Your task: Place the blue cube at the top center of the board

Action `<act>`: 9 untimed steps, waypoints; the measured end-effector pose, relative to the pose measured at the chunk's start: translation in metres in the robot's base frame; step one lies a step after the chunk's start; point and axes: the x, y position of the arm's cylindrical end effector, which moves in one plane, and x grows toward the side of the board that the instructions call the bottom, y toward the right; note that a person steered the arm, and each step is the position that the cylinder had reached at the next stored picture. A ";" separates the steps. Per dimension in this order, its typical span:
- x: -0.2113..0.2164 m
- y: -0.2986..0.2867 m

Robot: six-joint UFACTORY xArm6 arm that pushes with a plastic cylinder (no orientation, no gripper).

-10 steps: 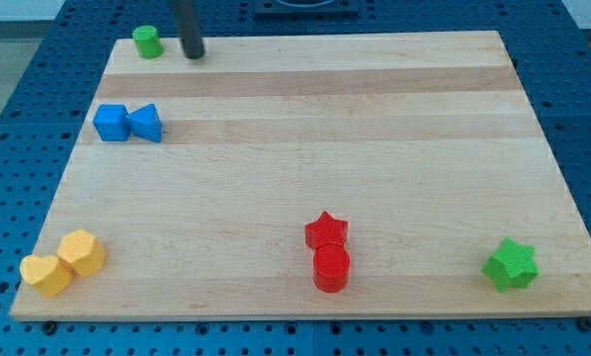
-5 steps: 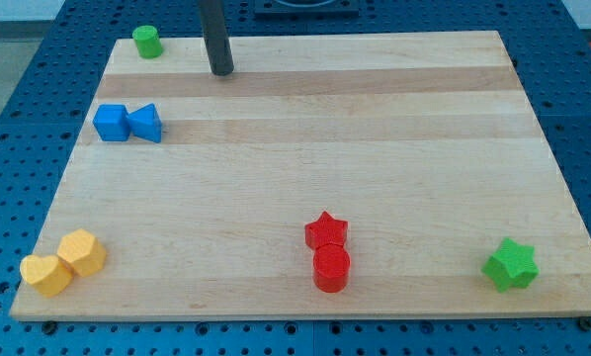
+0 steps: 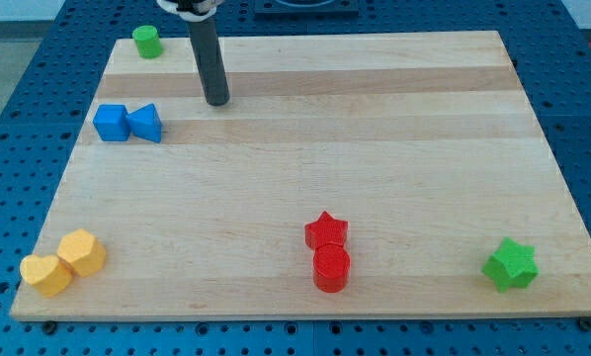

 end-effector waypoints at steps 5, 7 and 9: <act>0.074 -0.166; 0.047 -0.127; -0.003 -0.105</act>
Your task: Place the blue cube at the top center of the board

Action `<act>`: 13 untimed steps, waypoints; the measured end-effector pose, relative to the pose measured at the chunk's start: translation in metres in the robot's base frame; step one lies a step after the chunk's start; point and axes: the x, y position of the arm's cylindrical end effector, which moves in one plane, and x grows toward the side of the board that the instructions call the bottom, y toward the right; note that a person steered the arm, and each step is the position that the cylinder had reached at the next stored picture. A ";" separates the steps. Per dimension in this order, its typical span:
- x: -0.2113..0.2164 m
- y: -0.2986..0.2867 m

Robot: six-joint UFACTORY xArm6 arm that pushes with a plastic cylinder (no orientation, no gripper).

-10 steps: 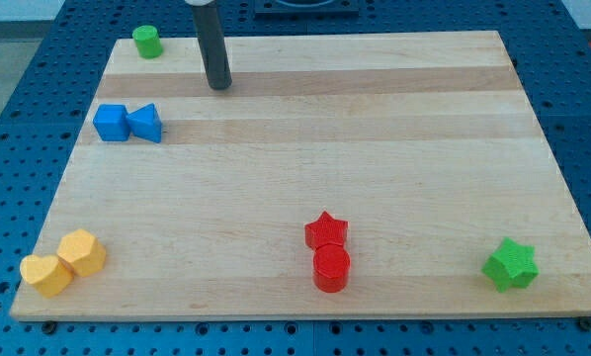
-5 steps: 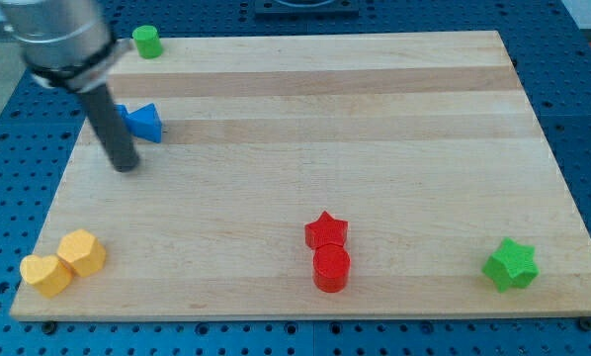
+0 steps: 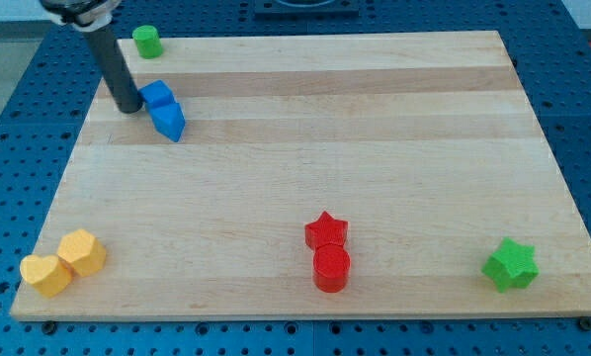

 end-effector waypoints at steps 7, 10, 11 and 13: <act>0.013 0.199; -0.063 0.204; -0.086 0.204; -0.104 0.203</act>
